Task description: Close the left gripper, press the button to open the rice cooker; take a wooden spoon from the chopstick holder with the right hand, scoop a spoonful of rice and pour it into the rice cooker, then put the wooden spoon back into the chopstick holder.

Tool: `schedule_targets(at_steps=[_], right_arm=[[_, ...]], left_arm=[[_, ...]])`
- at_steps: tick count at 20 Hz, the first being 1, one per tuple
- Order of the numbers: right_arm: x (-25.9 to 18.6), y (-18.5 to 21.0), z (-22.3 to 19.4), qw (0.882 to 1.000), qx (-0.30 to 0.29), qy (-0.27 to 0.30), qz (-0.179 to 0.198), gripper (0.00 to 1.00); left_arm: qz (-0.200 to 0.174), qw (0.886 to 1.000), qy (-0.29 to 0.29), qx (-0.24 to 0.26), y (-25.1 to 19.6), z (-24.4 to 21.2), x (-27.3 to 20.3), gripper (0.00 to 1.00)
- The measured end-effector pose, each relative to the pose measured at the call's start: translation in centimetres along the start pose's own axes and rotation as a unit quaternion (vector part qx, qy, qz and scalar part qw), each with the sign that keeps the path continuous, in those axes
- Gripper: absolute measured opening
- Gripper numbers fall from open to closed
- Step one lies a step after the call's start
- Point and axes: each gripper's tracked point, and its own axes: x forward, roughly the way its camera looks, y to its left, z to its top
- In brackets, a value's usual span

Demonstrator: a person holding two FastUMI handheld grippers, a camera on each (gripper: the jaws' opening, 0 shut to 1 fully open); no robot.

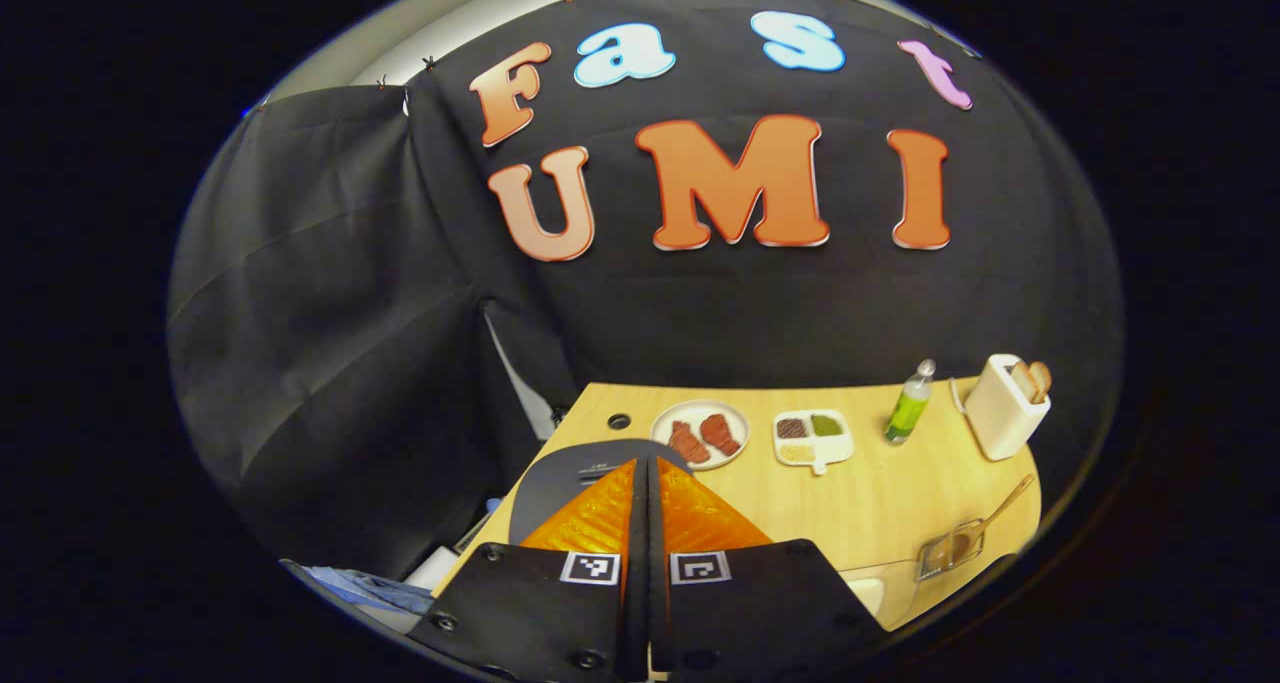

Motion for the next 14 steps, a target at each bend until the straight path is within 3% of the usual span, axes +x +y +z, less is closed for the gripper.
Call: schedule_targets(at_steps=[7, 10, 11, 14], right_arm=[[0.3, -0.2, -1.7, 1.000, -0.003, 0.020, -0.005, 0.95], [0.4, -0.6, -2.4, 1.000, -0.009, 0.028, -0.009, 0.94], [0.3, -0.8, -2.6, 0.999, -0.010, 0.031, -0.011, 0.95], [0.5, -0.8, -3.7, 0.999, -0.007, 0.044, -0.013, 0.95]], left_arm=[[-0.053, 0.987, 0.149, -0.031, 0.3, -5.7, 3.4, 0.05], [-0.051, 0.974, 0.213, -0.064, 1.5, -7.9, 4.5, 0.02], [-0.057, 0.968, 0.231, -0.076, 1.9, -8.5, 4.9, 0.06], [-0.068, 0.948, 0.296, -0.098, 2.8, -11.2, 5.7, 0.05]])
